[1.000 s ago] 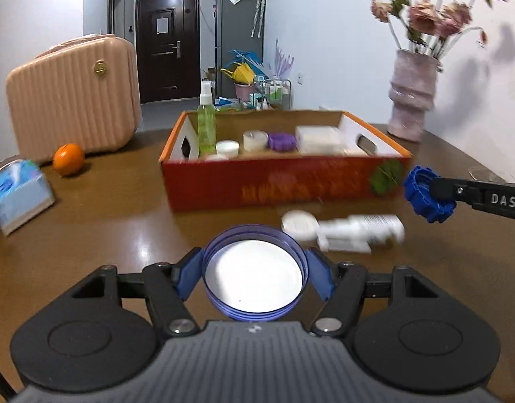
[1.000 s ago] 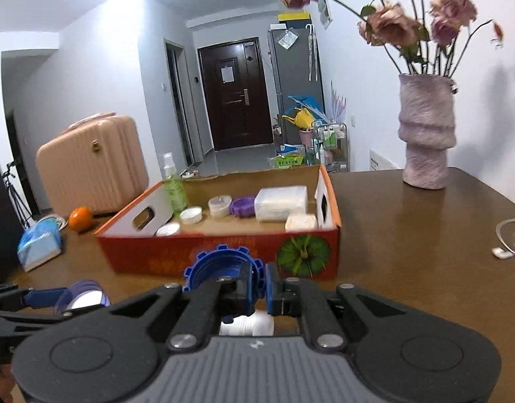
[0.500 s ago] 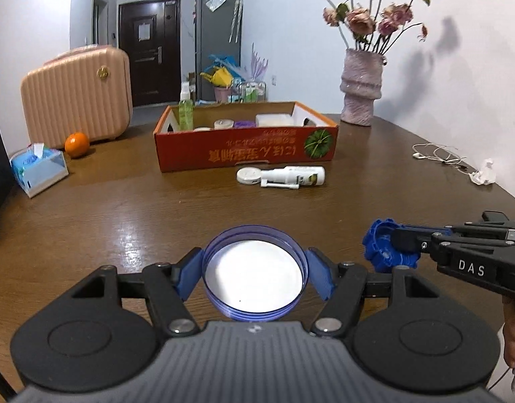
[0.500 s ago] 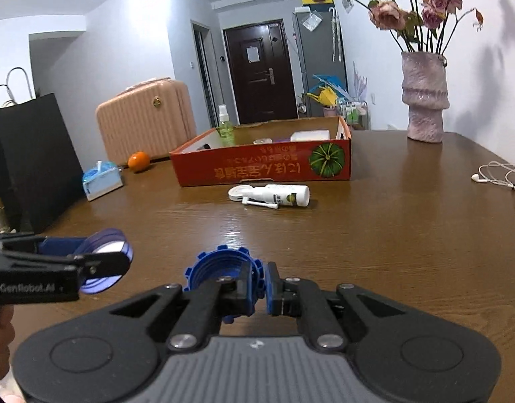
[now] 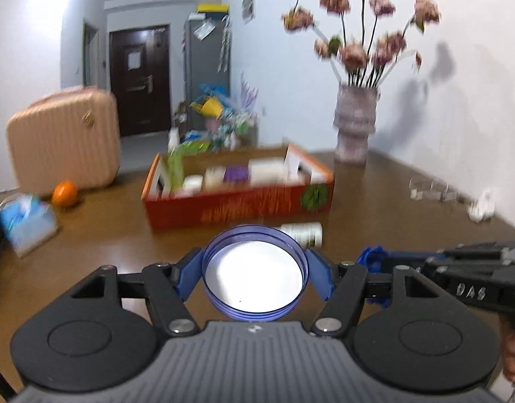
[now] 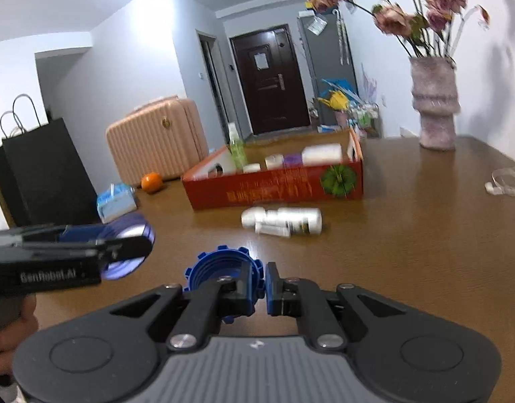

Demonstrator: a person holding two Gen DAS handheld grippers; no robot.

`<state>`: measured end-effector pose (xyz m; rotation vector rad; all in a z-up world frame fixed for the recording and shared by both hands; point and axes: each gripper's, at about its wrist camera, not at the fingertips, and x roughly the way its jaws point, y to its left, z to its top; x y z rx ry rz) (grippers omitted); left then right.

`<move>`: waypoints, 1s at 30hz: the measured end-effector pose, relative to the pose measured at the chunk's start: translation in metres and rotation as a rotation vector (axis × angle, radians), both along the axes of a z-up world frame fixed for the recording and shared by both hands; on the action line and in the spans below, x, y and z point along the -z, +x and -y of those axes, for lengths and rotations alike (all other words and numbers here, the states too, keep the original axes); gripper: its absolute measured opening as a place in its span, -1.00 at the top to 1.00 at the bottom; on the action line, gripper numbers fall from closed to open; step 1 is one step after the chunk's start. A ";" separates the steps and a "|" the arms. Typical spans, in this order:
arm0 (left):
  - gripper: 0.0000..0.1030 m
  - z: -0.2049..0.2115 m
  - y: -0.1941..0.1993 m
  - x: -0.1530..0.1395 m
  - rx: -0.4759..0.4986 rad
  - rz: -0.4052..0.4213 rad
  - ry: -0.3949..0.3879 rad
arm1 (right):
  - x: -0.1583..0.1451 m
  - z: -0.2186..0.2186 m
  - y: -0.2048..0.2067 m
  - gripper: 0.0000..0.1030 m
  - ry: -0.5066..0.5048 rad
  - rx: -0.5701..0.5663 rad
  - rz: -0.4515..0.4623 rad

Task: Organize rigid objects
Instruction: 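Lower the lid and blue cap into the box, opening both tools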

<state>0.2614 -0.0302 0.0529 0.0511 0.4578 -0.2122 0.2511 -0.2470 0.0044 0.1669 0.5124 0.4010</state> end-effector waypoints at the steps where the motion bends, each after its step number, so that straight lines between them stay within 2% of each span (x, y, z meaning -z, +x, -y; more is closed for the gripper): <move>1: -0.31 -0.002 0.017 -0.008 0.013 0.011 -0.009 | -0.008 0.000 0.013 0.86 -0.003 0.000 0.011; 4: -0.31 -0.005 0.081 -0.024 0.016 0.011 0.001 | -0.029 -0.002 0.057 0.86 -0.013 0.003 0.040; 6: -0.31 -0.003 0.132 -0.026 -0.004 -0.019 0.017 | -0.043 -0.004 0.105 0.86 0.008 -0.019 0.030; 8: -0.31 -0.005 0.191 -0.021 -0.019 -0.093 0.017 | -0.053 -0.009 0.153 0.86 0.004 -0.037 0.005; 11: -0.31 -0.009 0.271 -0.008 -0.078 -0.198 -0.022 | -0.059 -0.025 0.234 0.86 -0.081 -0.021 -0.047; 15: -0.32 -0.007 0.352 0.019 -0.098 -0.333 -0.044 | -0.042 -0.048 0.333 0.86 -0.208 0.002 -0.154; 18: -0.32 -0.004 0.384 0.036 -0.129 -0.377 -0.016 | -0.019 -0.062 0.380 0.86 -0.276 0.000 -0.233; 21: -0.39 -0.002 0.404 0.047 -0.112 -0.409 -0.034 | 0.004 -0.072 0.406 0.85 -0.342 0.007 -0.284; 26: -0.50 0.001 0.406 0.053 -0.099 -0.406 -0.003 | 0.024 -0.077 0.416 0.65 -0.378 0.005 -0.310; 30: -0.53 -0.007 0.392 0.036 -0.100 -0.376 -0.018 | 0.011 -0.070 0.407 0.59 -0.357 0.019 -0.268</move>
